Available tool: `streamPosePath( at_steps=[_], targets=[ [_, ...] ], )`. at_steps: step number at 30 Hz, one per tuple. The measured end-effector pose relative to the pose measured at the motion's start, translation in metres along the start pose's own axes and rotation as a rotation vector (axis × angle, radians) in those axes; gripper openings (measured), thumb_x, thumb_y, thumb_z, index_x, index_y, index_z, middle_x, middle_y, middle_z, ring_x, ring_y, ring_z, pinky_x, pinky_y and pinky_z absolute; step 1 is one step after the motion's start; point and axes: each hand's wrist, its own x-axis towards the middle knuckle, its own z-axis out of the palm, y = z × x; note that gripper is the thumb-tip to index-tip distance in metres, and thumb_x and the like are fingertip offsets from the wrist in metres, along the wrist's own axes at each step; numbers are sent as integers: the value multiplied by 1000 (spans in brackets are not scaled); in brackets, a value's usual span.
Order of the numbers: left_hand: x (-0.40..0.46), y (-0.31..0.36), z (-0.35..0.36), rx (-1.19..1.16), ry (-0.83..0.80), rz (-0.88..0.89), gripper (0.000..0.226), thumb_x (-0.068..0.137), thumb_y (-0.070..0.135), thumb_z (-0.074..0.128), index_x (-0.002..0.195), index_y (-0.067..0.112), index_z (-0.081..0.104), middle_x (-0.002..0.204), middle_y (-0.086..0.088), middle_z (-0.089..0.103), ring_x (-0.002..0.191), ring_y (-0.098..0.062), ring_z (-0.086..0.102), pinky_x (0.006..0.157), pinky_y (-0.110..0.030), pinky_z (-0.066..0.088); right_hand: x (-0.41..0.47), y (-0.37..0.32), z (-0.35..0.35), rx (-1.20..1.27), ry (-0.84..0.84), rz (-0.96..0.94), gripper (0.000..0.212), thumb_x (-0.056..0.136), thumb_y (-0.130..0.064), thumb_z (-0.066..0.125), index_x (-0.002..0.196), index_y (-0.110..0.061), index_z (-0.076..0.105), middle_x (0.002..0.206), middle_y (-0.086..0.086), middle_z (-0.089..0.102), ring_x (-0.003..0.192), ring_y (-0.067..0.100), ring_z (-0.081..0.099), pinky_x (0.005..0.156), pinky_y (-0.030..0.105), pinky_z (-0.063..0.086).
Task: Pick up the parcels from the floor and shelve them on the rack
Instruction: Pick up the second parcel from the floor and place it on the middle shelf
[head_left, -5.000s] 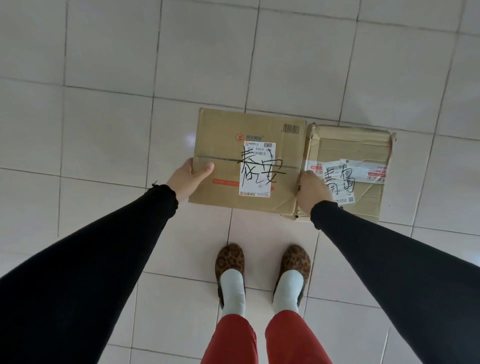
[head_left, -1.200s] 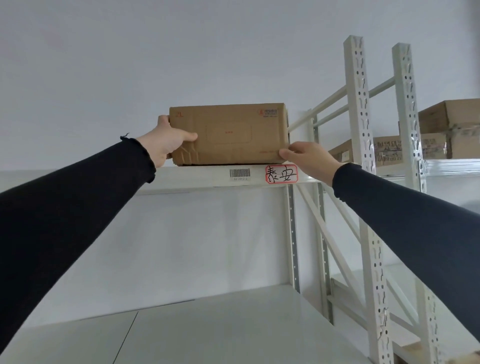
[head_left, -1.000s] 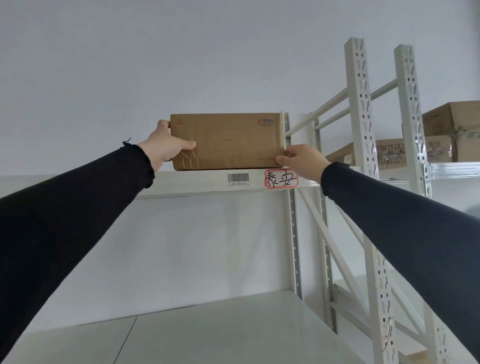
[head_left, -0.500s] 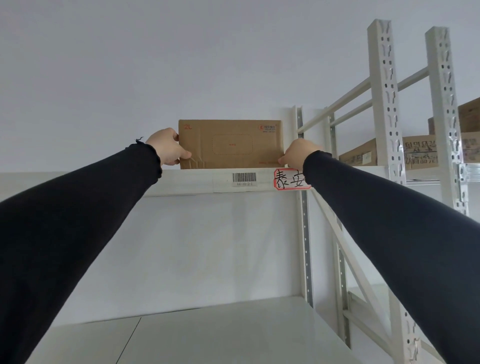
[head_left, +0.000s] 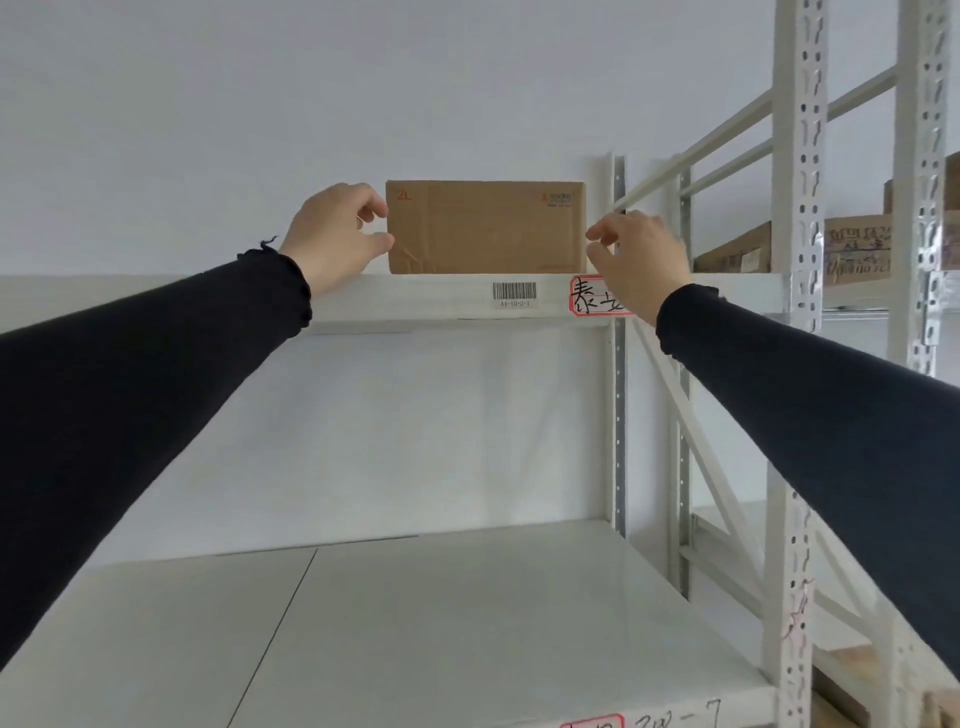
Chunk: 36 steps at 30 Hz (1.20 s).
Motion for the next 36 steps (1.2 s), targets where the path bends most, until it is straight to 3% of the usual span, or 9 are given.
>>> streamPosePath(
  at_steps=[6,10,14,18,22,30,34,36],
  targets=[
    [-85,-7,-34,15,-58,135,35,94,21,64,129,14,63,129,-9,62,121,-26,56,102,-36,42,-96,-41,-28,-63,31,-87,28,91,-29,48,114,-22,62,118,5,63,114,30,52,94,45,40],
    [-169,-25,-55,-14,-185,96,38,94,22,67,130,14,63,133,-7,61,124,-25,56,96,-29,38,-185,-76,-36,-75,-192,8,33,91,-30,48,120,-21,60,126,8,59,121,31,47,98,47,40],
    [-265,-43,-65,-42,-362,28,41,93,25,69,132,15,62,136,-8,61,127,-28,54,103,-37,41,-283,-109,-38,-97,-443,105,36,91,-29,51,126,-21,57,127,8,57,122,31,45,97,43,39],
    [-362,-55,-70,-30,-520,-58,43,95,26,67,136,16,60,140,-7,58,131,-28,49,101,-35,39,-365,-132,-47,-107,-618,147,38,91,-31,52,128,-21,55,127,7,57,122,30,45,93,43,40],
    [-456,-56,-75,17,-677,-124,44,97,28,65,139,16,57,146,-7,54,136,-28,48,109,-42,41,-443,-147,-59,-73,-765,161,40,90,-30,53,129,-22,55,129,7,57,121,29,47,98,47,43],
    [-632,-17,-98,78,-924,-299,45,97,29,65,139,16,57,145,-8,55,132,-30,52,107,-46,46,-608,-144,-100,-98,-1025,206,44,89,-30,50,132,-23,52,134,9,55,123,34,45,96,48,42],
    [-716,17,-112,92,-1025,-360,45,95,29,67,137,16,59,136,-10,58,119,-31,56,96,-44,50,-694,-130,-138,-113,-1191,238,49,84,-41,42,129,-24,54,135,7,54,122,34,46,99,48,41],
    [-756,33,-118,81,-1066,-386,44,94,29,68,136,16,61,137,-10,58,121,-31,55,98,-44,49,-736,-126,-159,-113,-1226,282,43,87,-35,49,128,-24,55,132,7,54,121,34,46,98,49,43]
  ],
)
